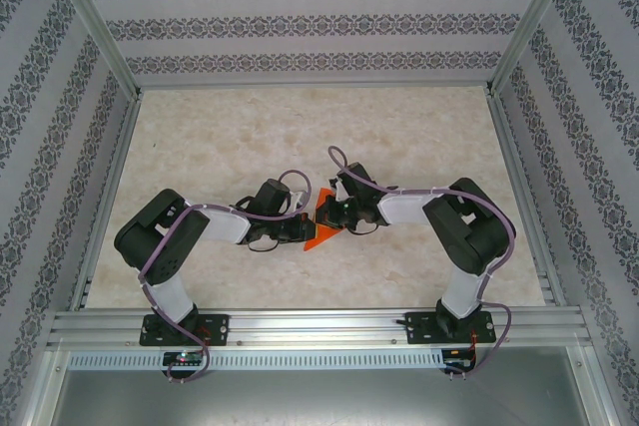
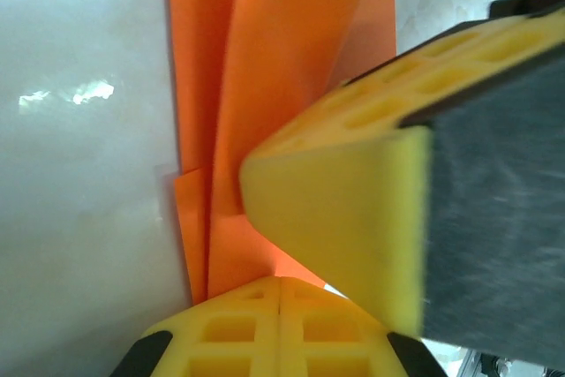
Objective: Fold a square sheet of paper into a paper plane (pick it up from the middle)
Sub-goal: Fourth fold the wing at the center of the table.
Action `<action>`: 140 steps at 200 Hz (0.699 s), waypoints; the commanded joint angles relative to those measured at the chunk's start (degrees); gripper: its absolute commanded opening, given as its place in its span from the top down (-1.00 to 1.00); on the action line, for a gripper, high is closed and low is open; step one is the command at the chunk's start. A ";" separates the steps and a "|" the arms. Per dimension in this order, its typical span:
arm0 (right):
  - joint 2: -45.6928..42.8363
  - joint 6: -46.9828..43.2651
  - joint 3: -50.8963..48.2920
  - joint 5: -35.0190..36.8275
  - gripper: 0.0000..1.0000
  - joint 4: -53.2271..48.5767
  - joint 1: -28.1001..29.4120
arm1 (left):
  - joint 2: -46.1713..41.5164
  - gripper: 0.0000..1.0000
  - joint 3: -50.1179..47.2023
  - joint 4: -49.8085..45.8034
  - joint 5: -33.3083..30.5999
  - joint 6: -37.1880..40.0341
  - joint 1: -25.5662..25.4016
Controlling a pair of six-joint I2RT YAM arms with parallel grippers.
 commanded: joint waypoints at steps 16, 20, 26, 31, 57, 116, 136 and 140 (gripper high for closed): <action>2.59 -0.13 -0.63 2.99 0.98 1.88 -0.06 | 2.25 1.00 -2.16 -11.17 -4.27 2.10 -1.02; 2.81 -0.09 -0.90 3.12 0.97 2.15 -0.33 | 2.30 1.00 -2.25 -11.21 -4.39 2.04 -1.04; 3.18 -0.09 -1.13 3.36 0.96 2.44 -0.57 | 2.23 1.00 -2.36 -11.45 -4.62 2.18 -1.04; 3.27 -0.14 -1.22 3.56 0.95 2.55 -0.80 | 2.21 1.00 -2.45 -11.62 -4.82 2.27 -1.07; 3.50 -0.36 -1.04 3.27 0.92 3.85 -2.32 | 2.55 1.00 -3.10 -12.27 -5.29 3.02 -1.04; 4.18 -3.26 3.04 1.29 0.85 1.77 -6.25 | 2.89 1.00 -4.85 -12.74 -5.81 3.94 -0.97; 5.49 -3.83 3.80 0.41 0.83 1.76 -7.78 | 2.83 1.00 -5.15 -12.54 -5.78 3.77 -1.02; 5.83 -3.99 3.87 0.30 0.82 1.71 -7.95 | 2.74 1.00 -5.18 -12.52 -5.81 3.78 -1.00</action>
